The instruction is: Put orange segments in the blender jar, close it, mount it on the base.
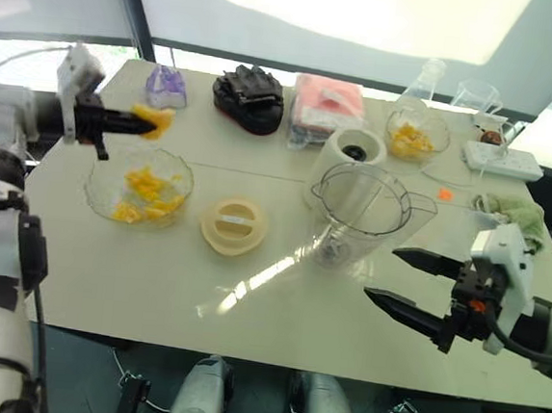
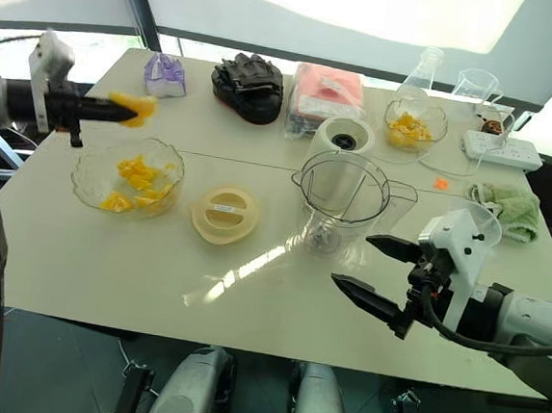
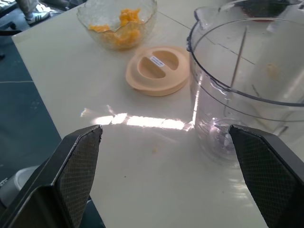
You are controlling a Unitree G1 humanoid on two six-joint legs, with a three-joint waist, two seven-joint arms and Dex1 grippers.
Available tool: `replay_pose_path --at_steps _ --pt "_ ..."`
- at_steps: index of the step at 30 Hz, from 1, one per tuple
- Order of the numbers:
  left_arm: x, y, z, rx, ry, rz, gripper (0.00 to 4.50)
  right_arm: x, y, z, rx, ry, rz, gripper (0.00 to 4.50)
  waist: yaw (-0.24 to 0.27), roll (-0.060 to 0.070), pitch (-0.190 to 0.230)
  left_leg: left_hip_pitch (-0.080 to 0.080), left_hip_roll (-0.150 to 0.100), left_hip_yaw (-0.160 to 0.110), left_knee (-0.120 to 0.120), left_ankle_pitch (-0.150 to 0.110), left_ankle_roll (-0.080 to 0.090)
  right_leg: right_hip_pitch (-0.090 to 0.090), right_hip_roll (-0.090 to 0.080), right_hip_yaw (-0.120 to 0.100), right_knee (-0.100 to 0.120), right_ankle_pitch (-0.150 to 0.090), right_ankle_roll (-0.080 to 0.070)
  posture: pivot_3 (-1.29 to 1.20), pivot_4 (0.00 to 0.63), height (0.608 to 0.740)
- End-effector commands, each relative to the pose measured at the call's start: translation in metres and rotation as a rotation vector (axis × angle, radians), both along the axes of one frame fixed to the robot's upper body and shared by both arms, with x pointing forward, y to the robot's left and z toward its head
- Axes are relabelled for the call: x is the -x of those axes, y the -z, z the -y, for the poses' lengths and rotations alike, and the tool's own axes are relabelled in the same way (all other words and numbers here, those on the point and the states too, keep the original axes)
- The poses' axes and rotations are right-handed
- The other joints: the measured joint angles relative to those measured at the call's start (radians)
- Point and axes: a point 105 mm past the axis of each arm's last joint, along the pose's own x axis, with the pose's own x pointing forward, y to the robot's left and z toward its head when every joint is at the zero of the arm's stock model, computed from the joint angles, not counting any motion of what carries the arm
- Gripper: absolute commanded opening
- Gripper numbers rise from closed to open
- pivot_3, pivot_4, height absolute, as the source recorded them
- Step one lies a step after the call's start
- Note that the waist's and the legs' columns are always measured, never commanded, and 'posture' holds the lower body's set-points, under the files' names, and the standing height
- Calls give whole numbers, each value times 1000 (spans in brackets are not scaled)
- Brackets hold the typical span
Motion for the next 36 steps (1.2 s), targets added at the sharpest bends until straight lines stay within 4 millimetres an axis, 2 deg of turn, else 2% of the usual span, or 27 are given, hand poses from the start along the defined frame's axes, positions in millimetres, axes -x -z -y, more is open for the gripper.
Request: replay_pose_path --at_steps 1,4,7,10,11,13,20,23,28,33,36 --pt "15 -65 80 62 319 156 28 1 -7 11 8 41 49 4500 10 -1 0 0 0 -1 0 0 0 0 0 0 0 0 0 0 150 740" --pt "26 -79 139 101 504 197 28 0 -4 15 7 69 49 4500 4 0 0 0 -1 -1 1 0 0 2 0 1 -2 0 1 0 150 740" --pt "32 -78 172 133 597 186 28 -1 -1 17 5 94 58 4500 -11 1 0 0 -1 -2 0 -1 1 2 0 2 -2 0 2 0 150 740" --pt "34 -55 210 102 661 116 28 -5 0 15 12 133 97 4500 -22 1 0 3 0 -3 0 -1 3 1 3 3 0 0 3 0 150 740" --pt "35 -50 216 91 672 108 28 -4 0 14 12 132 100 4500 -22 1 0 3 0 -4 0 -1 3 1 4 3 1 0 2 0 150 740" --pt "39 -26 226 16 719 82 28 -1 5 21 4 150 92 4500 -25 2 0 3 1 -6 0 -1 3 1 6 3 2 0 2 0 150 740" --pt "37 28 249 -133 714 44 28 2 7 29 -4 185 124 4500 -30 4 0 3 1 -11 0 -1 3 0 9 4 2 2 -1 0 150 740" --pt "32 39 256 -165 676 58 890 1 7 30 4 195 140 4500 -26 4 0 3 1 -11 0 -1 3 1 8 4 1 0 -5 0 150 740" --pt "24 32 256 -162 625 113 3229 -1 8 29 7 203 145 4500 -29 4 0 1 1 -11 0 -1 3 0 8 4 -1 0 -4 0 150 740" --pt "14 8 249 -53 540 141 3229 -4 17 30 25 234 130 4500 -29 4 0 1 1 -11 -1 -1 3 0 8 4 -1 0 -4 0 150 740" --pt "19 -30 239 183 553 79 3229 -7 23 38 19 297 126 4500 -29 4 0 1 1 -11 0 -1 3 0 8 4 -1 0 -4 0 150 740"
